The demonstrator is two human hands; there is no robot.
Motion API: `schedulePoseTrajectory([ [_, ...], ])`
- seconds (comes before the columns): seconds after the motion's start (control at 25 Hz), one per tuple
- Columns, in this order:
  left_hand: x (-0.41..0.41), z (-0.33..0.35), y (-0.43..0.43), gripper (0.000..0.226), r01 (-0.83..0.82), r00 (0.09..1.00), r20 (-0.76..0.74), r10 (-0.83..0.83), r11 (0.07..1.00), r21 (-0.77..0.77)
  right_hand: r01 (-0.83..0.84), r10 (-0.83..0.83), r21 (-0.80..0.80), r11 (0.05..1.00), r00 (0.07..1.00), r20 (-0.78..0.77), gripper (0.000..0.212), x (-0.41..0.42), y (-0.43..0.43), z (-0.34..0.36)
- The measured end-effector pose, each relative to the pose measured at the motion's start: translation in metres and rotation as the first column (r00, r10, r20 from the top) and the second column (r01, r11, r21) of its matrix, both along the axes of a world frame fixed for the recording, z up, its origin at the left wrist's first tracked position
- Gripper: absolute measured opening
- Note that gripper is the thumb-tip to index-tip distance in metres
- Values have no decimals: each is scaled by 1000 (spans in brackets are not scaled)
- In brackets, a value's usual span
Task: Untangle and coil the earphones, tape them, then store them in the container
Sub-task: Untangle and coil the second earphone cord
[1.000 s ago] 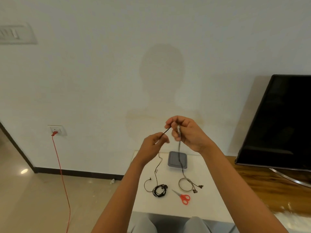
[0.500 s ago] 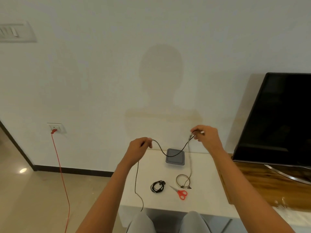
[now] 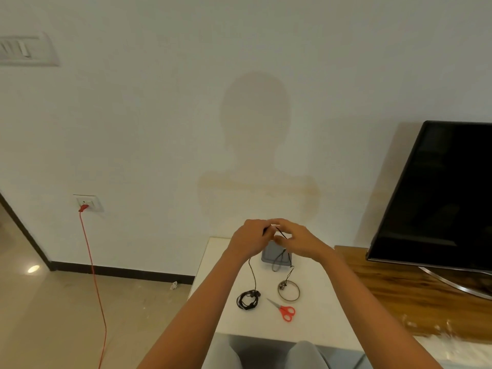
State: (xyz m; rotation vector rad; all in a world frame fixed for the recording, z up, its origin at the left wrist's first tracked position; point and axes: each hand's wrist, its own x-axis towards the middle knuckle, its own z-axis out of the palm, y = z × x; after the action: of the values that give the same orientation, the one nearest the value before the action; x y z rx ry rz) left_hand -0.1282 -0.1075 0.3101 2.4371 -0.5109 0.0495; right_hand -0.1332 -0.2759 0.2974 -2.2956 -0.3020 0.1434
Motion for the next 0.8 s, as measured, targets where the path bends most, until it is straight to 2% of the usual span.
schedulePoseTrajectory([
  [0.08, 4, -2, 2, 37, -17, 1000, -21, 17, 1000, -25, 52, -59, 107, 993, 997, 54, 20, 0, 6, 11],
  [0.16, 6, -5, 11, 45, -30, 997, -67, 27, 999, -33, 180, -212, 212, 961, 966, 144, 21, 4, 5, 16],
  [0.28, 6, -21, 41, 42, -30, 986, -164, 24, 999, -37, 349, -469, 354, 868, 811, 350, 23, 11, -11, 15],
  [0.36, 5, -37, 67, 42, -76, 978, -199, 61, 995, -69, 463, -629, 446, 765, 685, 367, 24, 16, -28, 12],
  [0.4, 4, -43, 78, 44, -119, 970, -229, 86, 984, -133, 522, -669, 432, 735, 663, 336, 24, 18, -36, 8],
  [0.44, 1, -46, 82, 45, -165, 959, -265, 104, 961, -220, 563, -665, 366, 741, 692, 282, 24, 20, -40, 4],
  [0.48, 0, -47, 82, 46, -199, 952, -281, 120, 941, -274, 559, -602, 234, 796, 773, 199, 25, 20, -38, -2],
  [0.52, -2, -45, 77, 46, -211, 954, -272, 127, 928, -306, 464, -471, 86, 882, 877, 95, 35, 17, -29, -6],
  [0.56, -2, -41, 68, 46, -199, 961, -246, 124, 931, -308, 295, -295, 0, 955, 955, 6, 46, 12, -15, -9],
  [0.6, -3, -36, 57, 46, -172, 970, -218, 107, 936, -307, 107, -106, 3, 994, 993, -57, 52, 8, 2, -12],
  [0.64, -3, -30, 45, 46, -150, 978, -187, 96, 941, -302, -45, 51, 68, 997, 995, -83, 49, 0, 19, -11],
  [0.68, -3, -24, 35, 47, -139, 983, -160, 93, 942, -306, -117, 129, 141, 983, 989, -78, 40, -6, 33, -8],
  [0.72, -2, -19, 29, 47, -141, 985, -140, 100, 938, -317, -116, 125, 166, 979, 991, -44, 28, -7, 41, -7],
  [0.8, 1, -15, 25, 48, -142, 987, -121, 107, 933, -329, 16, -38, 166, 986, 991, 130, 16, -2, 41, -5],
])
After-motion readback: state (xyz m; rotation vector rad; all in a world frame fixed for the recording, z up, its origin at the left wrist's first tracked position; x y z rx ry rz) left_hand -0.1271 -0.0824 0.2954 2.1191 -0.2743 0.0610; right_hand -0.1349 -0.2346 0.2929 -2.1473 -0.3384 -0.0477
